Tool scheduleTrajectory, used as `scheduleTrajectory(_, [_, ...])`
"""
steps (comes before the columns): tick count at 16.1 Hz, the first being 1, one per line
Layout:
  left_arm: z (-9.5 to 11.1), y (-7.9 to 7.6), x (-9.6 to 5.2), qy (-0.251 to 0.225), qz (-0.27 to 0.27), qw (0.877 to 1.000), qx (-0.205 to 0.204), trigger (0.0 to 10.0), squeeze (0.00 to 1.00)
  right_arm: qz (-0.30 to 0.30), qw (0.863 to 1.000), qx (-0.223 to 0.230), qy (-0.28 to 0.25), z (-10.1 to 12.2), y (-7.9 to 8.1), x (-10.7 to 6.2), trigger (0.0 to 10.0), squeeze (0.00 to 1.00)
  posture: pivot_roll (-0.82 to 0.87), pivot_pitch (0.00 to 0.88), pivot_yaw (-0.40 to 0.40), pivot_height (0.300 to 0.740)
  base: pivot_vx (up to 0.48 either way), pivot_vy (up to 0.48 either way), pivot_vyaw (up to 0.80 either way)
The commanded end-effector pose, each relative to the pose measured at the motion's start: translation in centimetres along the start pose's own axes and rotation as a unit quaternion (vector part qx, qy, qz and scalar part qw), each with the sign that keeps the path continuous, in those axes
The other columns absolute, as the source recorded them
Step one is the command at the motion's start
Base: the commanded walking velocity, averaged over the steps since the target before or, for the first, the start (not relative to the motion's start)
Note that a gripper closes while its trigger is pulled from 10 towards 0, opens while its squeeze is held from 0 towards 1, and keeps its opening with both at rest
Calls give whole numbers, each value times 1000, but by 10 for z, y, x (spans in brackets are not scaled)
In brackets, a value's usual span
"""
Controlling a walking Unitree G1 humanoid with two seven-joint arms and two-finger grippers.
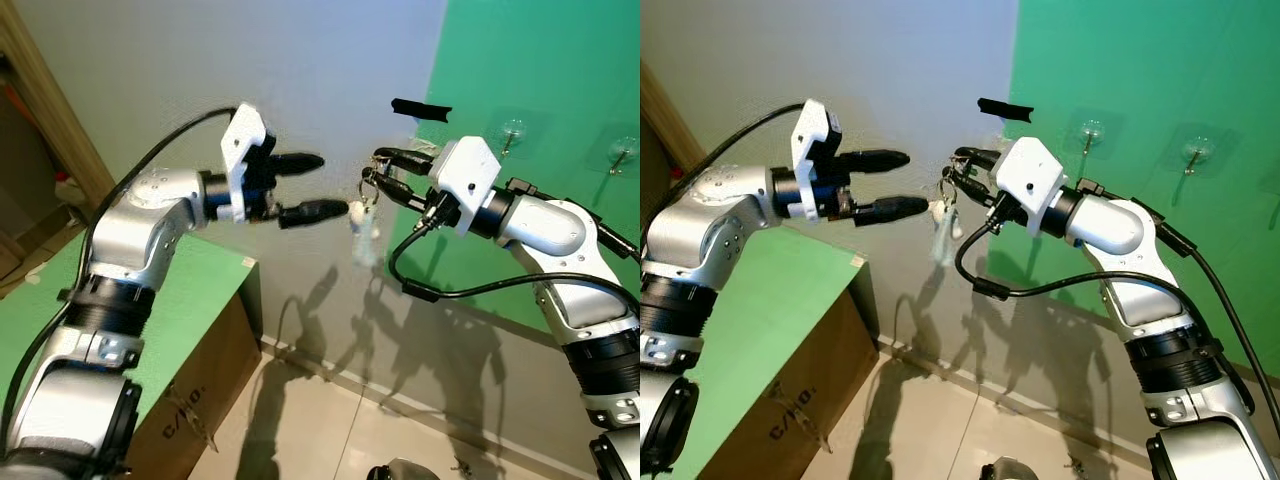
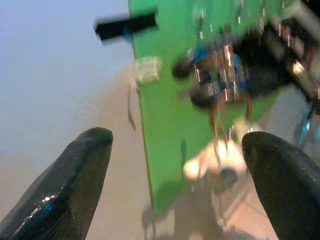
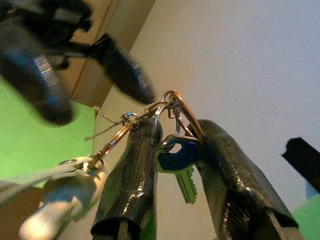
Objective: Hang keys on a hook
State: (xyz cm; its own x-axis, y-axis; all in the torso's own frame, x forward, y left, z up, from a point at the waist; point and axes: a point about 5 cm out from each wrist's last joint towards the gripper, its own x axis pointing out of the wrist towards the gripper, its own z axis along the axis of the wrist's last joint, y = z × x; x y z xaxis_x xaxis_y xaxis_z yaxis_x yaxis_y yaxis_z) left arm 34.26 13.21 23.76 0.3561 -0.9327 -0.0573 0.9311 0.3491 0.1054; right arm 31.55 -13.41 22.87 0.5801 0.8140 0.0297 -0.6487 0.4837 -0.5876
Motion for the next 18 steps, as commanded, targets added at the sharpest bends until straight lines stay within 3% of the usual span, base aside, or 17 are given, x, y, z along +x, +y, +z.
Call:
scheduleTrajectory(1, [9,2,-1,-18,1,1000,9,10000,0,0,999,-34,2,4,-2,0,0,0,-128,0,42,722,0,0,0])
scheduleTrajectory(2, [11,-2,0,-38,-20,999,10,10000,0,-6,998,-58,6,5,-4,1,0,0,-126,0,40,722,0,0,0])
scheduleTrajectory(5, [11,-5,-1,-50,-35,998,32,10000,0,-6,998,-57,-3,8,-6,2,0,0,-124,0,36,722,0,0,0])
scheduleTrajectory(7, [7,-8,-4,-43,-62,997,28,10000,0,-2,999,-32,-15,12,-7,2,0,0,-121,0,34,722,0,0,0])
scheduleTrajectory(10, [-1,-9,-10,-21,-110,994,1,10000,0,32,998,38,-41,19,-4,1,0,0,-124,0,37,722,0,0,0])
scheduleTrajectory(17, [4,-9,-8,-33,-140,990,-10,10000,0,76,994,60,-43,27,1,-3,0,0,-132,0,46,722,0,0,0])
scheduleTrajectory(18, [6,-9,-7,-34,-142,989,-11,9451,0,84,994,61,-41,28,2,-3,0,0,-131,0,45,722,0,0,0])
